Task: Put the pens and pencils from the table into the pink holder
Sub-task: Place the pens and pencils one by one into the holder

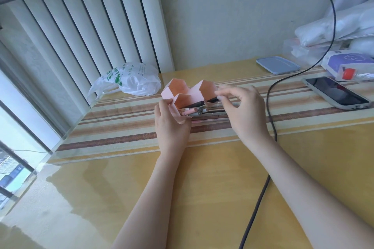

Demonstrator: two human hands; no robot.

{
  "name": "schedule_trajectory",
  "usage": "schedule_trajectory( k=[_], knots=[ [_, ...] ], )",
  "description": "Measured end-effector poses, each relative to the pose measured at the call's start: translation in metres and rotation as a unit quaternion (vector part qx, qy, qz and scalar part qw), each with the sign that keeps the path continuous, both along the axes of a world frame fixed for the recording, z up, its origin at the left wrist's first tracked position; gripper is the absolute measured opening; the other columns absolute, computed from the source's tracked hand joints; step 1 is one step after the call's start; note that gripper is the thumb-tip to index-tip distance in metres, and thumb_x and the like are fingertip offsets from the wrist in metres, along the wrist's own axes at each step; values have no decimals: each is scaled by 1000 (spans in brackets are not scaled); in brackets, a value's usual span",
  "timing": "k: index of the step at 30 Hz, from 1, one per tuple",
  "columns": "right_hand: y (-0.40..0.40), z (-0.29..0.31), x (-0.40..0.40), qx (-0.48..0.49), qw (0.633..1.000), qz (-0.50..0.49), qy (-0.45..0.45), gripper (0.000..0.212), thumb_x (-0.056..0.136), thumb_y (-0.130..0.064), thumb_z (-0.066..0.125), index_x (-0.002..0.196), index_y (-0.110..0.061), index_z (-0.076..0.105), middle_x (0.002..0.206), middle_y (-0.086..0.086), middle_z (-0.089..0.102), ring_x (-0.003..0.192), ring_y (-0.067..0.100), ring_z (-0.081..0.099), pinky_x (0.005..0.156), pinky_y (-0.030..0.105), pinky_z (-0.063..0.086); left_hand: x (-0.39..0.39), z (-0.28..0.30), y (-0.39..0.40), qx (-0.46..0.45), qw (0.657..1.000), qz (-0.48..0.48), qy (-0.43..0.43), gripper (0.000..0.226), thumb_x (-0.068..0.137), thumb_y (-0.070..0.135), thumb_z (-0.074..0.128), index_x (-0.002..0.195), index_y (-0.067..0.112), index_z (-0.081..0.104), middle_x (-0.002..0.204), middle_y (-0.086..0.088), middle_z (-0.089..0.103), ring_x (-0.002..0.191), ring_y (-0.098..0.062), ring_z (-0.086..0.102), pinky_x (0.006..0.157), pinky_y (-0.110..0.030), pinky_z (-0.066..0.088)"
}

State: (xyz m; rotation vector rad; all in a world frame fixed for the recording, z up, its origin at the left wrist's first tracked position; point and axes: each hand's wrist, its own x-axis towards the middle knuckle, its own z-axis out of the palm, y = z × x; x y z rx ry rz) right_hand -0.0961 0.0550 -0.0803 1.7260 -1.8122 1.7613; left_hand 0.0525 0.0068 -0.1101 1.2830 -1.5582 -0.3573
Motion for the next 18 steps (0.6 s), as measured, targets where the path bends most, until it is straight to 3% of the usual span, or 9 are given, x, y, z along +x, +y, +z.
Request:
schedule_trajectory(
  k=[5,9,12,14,18],
  knots=[
    [1,6,-13,-34,995,-59,-78,22,90,2,50,106,-9,60,99,3,66,91,23,60,78,34,47,0,0,0,7,1000,2,16,49,72,3,63,116,16,45,106,7,41,101,-17,43,75,-24,30],
    [-3,-6,-26,143,985,-98,-11,29,90,3,50,115,-10,53,116,9,59,108,31,53,85,41,46,0,2,0,13,999,5,39,46,73,1,57,116,12,45,107,3,44,97,-15,40,73,-23,28],
    [-1,-15,-22,318,939,-96,91,27,93,-8,51,117,-17,55,123,8,55,118,33,45,88,44,43,1,2,1,11,999,7,51,45,73,2,52,116,9,46,109,-5,49,88,-8,34,67,-20,24],
    [-2,-20,-18,359,921,-84,124,26,93,-6,50,114,-19,57,118,7,58,115,31,46,89,44,44,1,3,1,15,998,4,59,45,72,2,53,116,8,46,110,-7,49,84,-5,31,66,-19,24],
    [-5,-25,-20,351,922,-95,135,26,92,-1,48,114,-15,48,108,4,65,108,30,48,85,45,46,1,4,1,34,997,6,76,44,71,3,55,114,9,46,112,-8,49,86,-9,34,65,-21,24]
  ],
)
